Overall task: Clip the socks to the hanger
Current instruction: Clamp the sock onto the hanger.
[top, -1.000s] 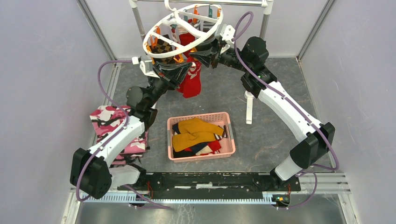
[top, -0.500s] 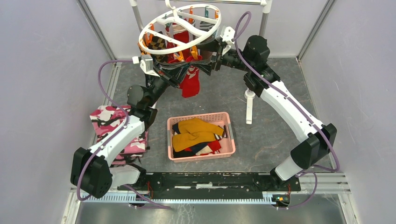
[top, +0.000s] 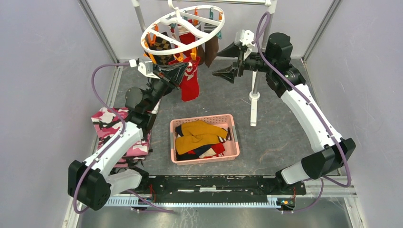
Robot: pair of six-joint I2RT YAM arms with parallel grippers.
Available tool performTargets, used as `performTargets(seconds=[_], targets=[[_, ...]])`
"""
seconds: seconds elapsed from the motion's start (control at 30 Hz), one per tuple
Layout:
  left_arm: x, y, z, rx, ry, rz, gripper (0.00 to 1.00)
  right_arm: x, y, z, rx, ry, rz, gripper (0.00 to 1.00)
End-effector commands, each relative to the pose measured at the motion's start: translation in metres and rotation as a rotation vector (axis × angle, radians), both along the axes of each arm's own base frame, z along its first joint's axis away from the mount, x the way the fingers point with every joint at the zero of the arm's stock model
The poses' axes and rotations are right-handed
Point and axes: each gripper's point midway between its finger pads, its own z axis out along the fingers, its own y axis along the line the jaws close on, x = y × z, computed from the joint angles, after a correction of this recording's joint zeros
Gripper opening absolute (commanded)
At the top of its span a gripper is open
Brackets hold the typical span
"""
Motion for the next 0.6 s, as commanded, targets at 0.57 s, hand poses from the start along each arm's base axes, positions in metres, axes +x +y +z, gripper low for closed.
performTargets(seconds=[0.57], targets=[[0.012,0.070,0.009,0.140,0.008,0.408,0.07,-0.029,-0.057,-0.101,-0.172,0.151,-0.040,0.82]])
